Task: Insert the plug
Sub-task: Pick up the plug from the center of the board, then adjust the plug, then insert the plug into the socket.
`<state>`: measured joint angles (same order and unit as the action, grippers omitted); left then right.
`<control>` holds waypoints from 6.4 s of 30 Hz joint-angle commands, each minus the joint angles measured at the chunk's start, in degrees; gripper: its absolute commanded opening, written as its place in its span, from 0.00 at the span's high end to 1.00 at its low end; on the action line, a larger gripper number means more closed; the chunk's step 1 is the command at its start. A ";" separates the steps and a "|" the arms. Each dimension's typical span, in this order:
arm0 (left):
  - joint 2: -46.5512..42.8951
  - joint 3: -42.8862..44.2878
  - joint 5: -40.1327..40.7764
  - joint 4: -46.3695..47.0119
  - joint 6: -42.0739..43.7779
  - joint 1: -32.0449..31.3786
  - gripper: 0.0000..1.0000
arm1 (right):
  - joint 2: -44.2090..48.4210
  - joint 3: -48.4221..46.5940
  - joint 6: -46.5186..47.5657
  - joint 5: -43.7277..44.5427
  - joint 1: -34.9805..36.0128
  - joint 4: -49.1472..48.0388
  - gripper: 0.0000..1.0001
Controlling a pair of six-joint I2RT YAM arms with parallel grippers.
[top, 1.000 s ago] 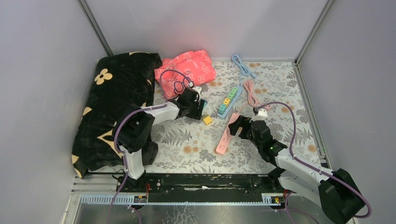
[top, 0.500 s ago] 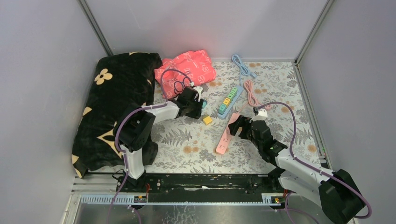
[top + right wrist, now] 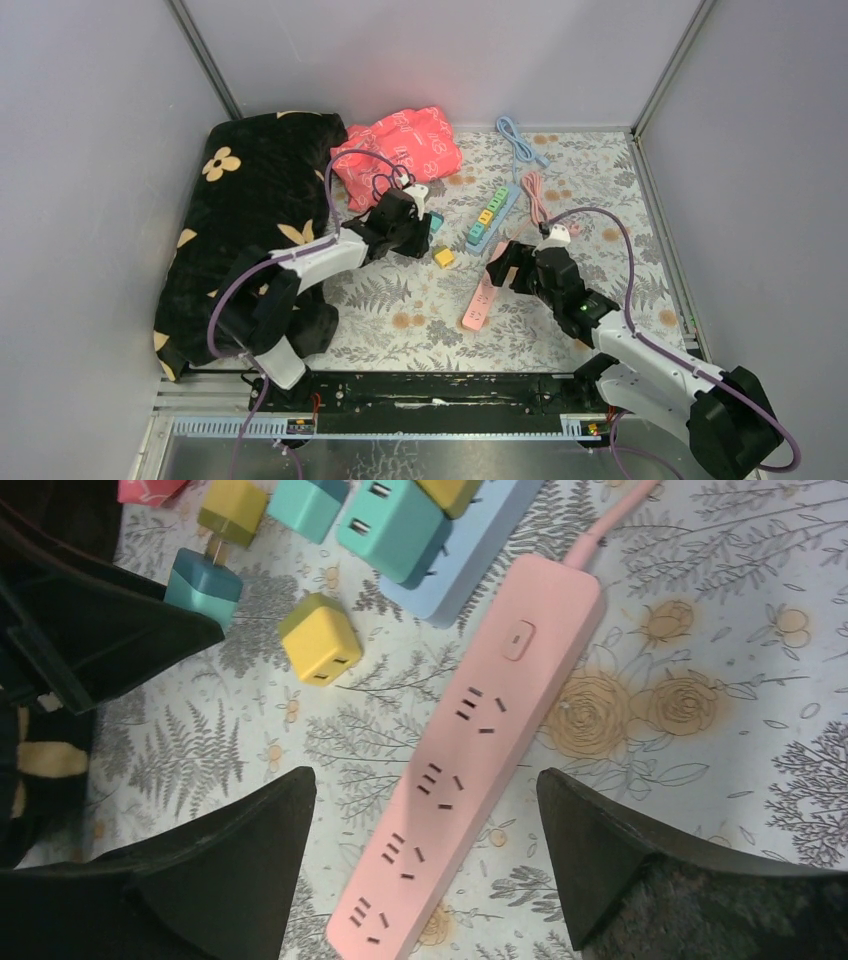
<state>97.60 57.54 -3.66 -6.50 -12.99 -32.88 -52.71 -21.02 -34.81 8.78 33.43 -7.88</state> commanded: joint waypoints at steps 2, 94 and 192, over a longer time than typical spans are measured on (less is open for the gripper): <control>-8.22 -1.39 1.95 -1.49 -1.27 -4.81 0.67 | 1.09 -6.29 -1.28 -4.62 0.11 5.72 0.12; -47.61 -25.00 -11.27 19.96 -34.85 -10.05 0.16 | -11.15 1.03 -31.39 -41.12 -3.24 -52.85 0.89; -26.81 -2.96 -1.66 -13.10 -17.24 -15.72 1.00 | -21.20 -2.18 -16.84 -19.33 -9.01 -7.70 0.46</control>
<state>69.32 50.83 -6.61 -19.18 -32.77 -48.25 -70.35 -22.65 -49.10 -4.95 24.62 -8.19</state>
